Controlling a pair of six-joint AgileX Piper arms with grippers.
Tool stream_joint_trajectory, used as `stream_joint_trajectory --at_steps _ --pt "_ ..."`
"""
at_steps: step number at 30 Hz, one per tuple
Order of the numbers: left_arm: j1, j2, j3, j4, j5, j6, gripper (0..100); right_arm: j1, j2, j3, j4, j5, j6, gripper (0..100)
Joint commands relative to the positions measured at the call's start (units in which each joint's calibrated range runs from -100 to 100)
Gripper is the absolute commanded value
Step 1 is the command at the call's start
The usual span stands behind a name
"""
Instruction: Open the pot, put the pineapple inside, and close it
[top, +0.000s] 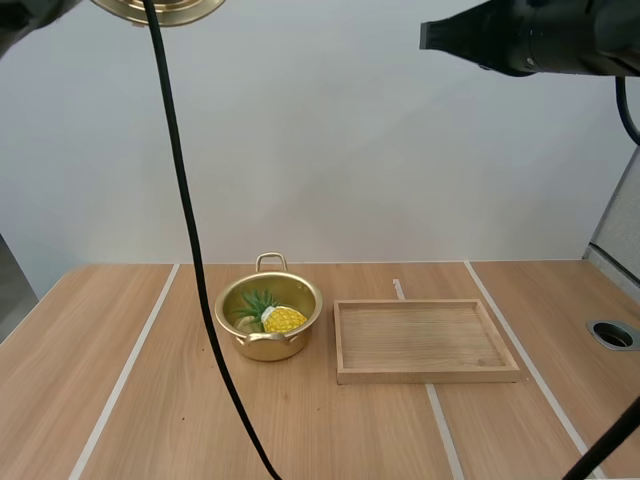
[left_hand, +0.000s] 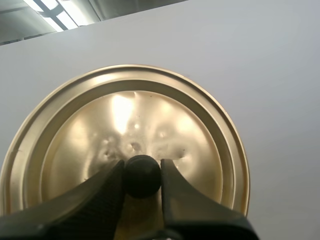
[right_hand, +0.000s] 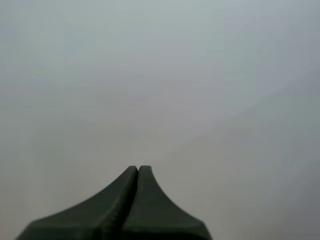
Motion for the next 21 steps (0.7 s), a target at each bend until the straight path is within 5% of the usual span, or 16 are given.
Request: stream_joint_trajectory --at_steps 1,21 --pt "-0.17 -0.35 -0.50 -0.95 -1.98 -0.57 0 -0.37 -0.82 -0.05 -1.44 3.01 2.58 0" --pt "-0.17 -0.35 -0.50 -0.95 -1.98 -0.57 0 -0.37 -15.51 9.18 -6.13 10.55 5.31 0"
